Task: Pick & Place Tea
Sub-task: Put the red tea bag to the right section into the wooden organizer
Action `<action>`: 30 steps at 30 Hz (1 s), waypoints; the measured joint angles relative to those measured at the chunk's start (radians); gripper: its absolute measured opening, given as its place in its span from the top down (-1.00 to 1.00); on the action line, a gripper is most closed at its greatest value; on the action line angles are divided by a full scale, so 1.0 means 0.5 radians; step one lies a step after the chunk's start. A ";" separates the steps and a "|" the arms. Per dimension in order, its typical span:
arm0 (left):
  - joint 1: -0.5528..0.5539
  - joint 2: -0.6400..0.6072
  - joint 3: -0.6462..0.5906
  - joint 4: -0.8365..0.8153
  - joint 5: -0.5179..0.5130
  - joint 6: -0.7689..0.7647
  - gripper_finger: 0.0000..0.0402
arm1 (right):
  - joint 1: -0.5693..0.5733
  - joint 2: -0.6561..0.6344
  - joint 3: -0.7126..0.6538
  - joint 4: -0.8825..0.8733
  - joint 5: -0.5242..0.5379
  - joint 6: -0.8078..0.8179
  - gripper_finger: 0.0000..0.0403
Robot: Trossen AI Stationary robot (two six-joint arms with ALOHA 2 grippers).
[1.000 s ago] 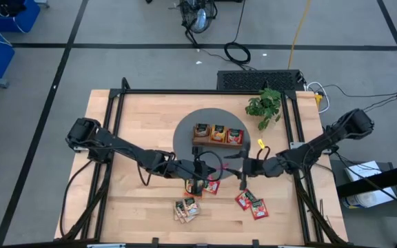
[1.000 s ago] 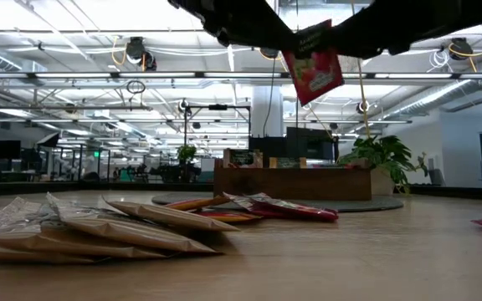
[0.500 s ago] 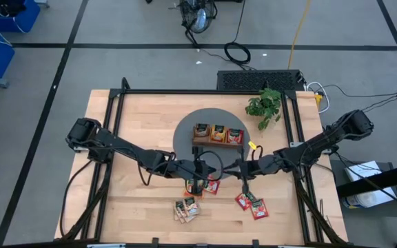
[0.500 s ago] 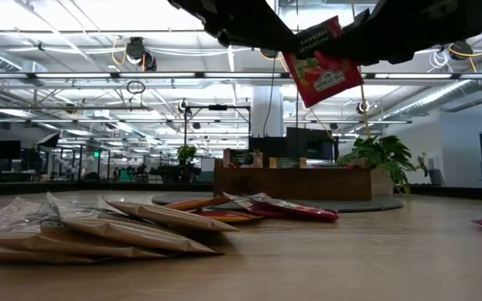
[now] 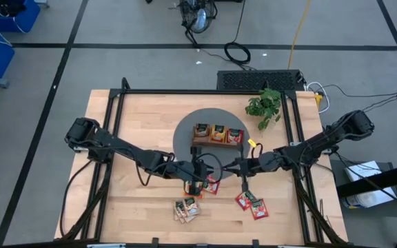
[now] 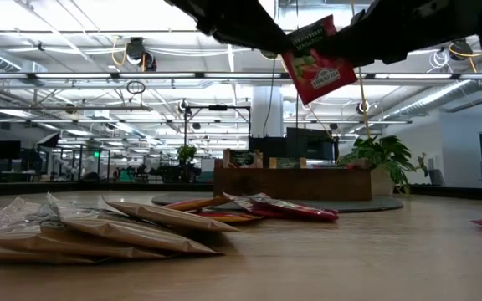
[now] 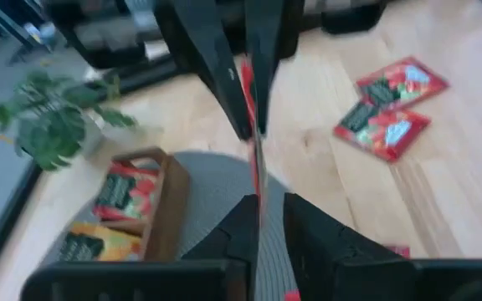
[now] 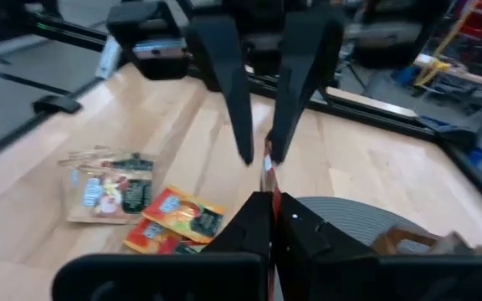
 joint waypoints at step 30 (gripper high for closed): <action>-0.316 -1.058 -0.924 0.753 -0.179 0.127 0.98 | -1.193 -0.182 -0.872 1.168 -0.910 0.411 1.00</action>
